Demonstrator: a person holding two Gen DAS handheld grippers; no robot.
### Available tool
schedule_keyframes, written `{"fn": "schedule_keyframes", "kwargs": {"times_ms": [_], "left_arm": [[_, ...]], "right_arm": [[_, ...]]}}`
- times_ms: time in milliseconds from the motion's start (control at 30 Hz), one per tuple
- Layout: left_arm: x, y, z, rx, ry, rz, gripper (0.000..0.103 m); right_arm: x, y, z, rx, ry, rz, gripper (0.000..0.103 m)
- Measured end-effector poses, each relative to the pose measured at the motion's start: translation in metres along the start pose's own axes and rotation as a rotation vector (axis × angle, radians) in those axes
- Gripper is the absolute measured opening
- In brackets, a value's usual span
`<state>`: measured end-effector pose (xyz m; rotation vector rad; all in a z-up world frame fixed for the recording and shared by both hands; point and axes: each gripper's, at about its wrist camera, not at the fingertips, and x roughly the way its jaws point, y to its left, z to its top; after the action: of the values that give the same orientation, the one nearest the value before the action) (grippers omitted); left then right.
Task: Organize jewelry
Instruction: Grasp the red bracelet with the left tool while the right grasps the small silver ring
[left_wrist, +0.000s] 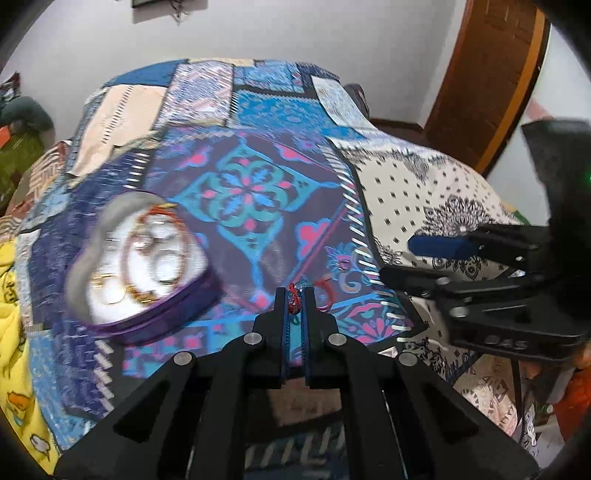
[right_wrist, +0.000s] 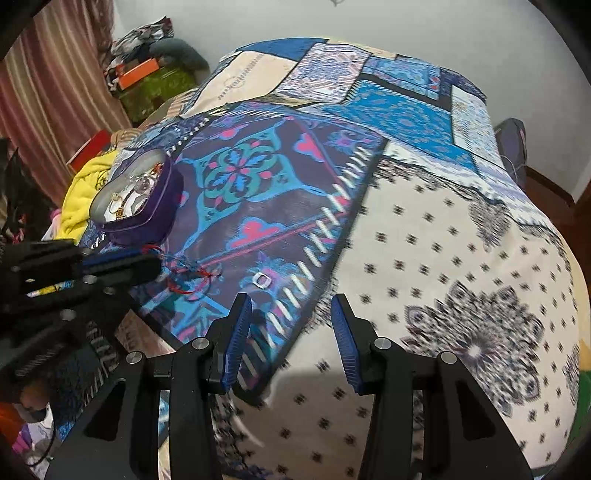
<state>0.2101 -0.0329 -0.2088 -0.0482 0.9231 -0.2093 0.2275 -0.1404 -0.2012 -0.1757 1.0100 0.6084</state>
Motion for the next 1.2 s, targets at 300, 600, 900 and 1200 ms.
{"fn": "schedule_keyframes", "kwargs": {"times_ms": [300, 600, 900, 1200], "left_arm": [[-0.028, 0.021, -0.001, -0.040, -0.053, 0.017, 0.005], [-0.035, 0.022, -0.001, -0.048, -0.075, 0.023, 0.005], [-0.065, 0.027, 0.004, -0.061, -0.132, 0.038, 0.005], [-0.102, 0.042, 0.011, -0.076, -0.213, 0.084, 0.005]], "right_arm": [[0.016, 0.011, 0.006, -0.022, -0.004, 0.008, 0.015], [0.010, 0.020, 0.005, -0.042, -0.020, 0.004, 0.010], [-0.027, 0.027, 0.018, -0.040, -0.106, -0.006, 0.010], [-0.060, 0.051, 0.038, -0.063, -0.207, 0.017, 0.010]]}}
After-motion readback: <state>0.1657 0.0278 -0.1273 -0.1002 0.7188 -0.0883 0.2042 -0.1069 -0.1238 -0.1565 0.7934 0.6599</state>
